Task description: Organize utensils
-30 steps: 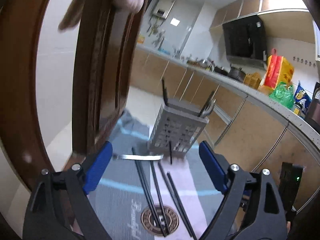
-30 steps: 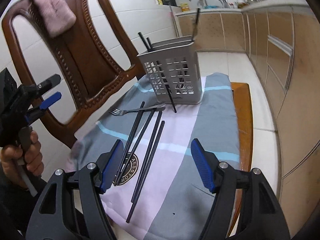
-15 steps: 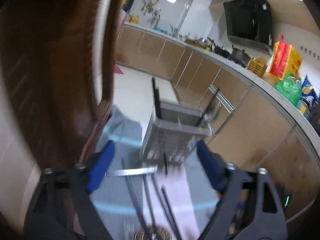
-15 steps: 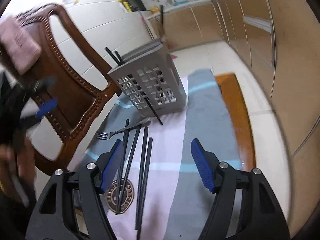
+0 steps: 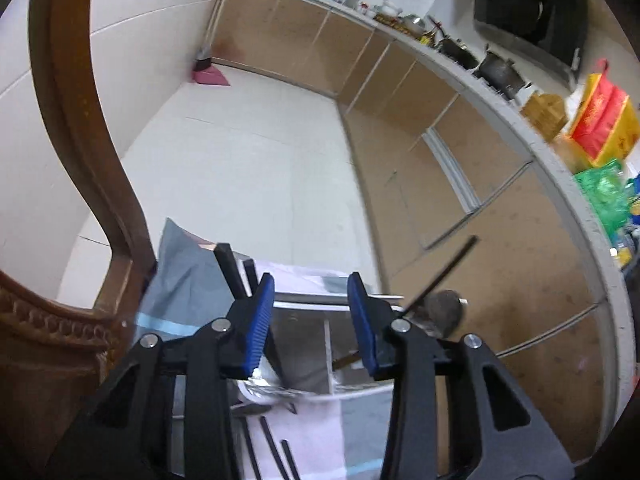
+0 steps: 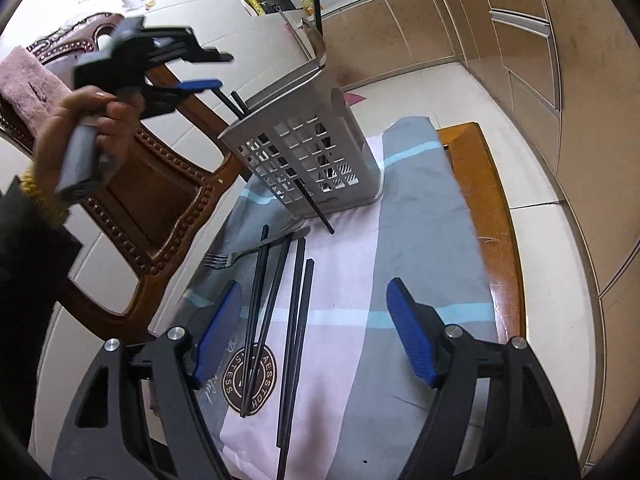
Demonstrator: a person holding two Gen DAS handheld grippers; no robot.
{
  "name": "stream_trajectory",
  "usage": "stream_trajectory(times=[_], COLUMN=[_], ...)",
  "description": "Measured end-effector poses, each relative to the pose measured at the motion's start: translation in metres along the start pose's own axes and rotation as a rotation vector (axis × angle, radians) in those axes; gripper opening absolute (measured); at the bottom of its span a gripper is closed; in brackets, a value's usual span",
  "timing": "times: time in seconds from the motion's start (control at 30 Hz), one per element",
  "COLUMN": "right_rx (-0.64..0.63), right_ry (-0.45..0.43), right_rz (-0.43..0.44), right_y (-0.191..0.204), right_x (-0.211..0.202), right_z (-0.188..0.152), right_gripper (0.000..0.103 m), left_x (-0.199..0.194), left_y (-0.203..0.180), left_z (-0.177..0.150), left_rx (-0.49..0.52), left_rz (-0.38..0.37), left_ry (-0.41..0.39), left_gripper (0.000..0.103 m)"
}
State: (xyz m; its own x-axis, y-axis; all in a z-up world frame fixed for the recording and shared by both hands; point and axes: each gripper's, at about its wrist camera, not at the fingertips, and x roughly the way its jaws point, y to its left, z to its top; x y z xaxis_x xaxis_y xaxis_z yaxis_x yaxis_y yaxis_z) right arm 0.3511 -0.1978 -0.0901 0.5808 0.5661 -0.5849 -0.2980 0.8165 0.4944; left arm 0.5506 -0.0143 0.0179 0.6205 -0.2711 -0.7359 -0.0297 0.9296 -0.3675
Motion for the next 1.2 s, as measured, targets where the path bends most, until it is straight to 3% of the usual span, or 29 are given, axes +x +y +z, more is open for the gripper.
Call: stream_trajectory(times=[0.23, 0.3, 0.53, 0.73, 0.9, 0.97, 1.07, 1.2], right_rx=[0.034, 0.035, 0.041, 0.037, 0.052, 0.056, 0.066, 0.071], right_ry=[-0.007, -0.008, -0.009, -0.004, 0.004, 0.007, 0.016, 0.036], right_rz=[0.035, 0.044, 0.066, 0.076, 0.084, 0.084, 0.088, 0.086], right_y=[-0.006, -0.005, -0.006, -0.006, -0.012, -0.014, -0.016, -0.018], right_x=[-0.008, -0.009, -0.013, -0.017, -0.022, -0.023, -0.023, -0.020], right_z=[0.001, 0.001, 0.001, -0.001, -0.002, -0.002, -0.003, -0.005], right_gripper=[0.073, 0.073, 0.073, 0.073, 0.073, 0.073, 0.073, 0.073], left_x=[0.015, 0.016, 0.022, 0.003, 0.013, 0.019, 0.030, 0.045], left_y=[0.002, -0.003, -0.037, -0.054, -0.064, -0.063, -0.052, -0.048], left_z=[-0.001, -0.001, 0.004, 0.039, 0.080, 0.083, 0.093, 0.092], left_rx=[-0.044, -0.045, 0.032, 0.144, 0.452, 0.562, 0.602, 0.629], left_rz=[0.124, 0.149, 0.323, 0.273, 0.287, 0.326, 0.312, 0.178], left_ry=[-0.007, -0.003, -0.005, 0.024, 0.315, 0.390, 0.474, 0.585], left_gripper=[0.039, 0.047, 0.062, 0.062, 0.060, 0.047, 0.035, 0.035])
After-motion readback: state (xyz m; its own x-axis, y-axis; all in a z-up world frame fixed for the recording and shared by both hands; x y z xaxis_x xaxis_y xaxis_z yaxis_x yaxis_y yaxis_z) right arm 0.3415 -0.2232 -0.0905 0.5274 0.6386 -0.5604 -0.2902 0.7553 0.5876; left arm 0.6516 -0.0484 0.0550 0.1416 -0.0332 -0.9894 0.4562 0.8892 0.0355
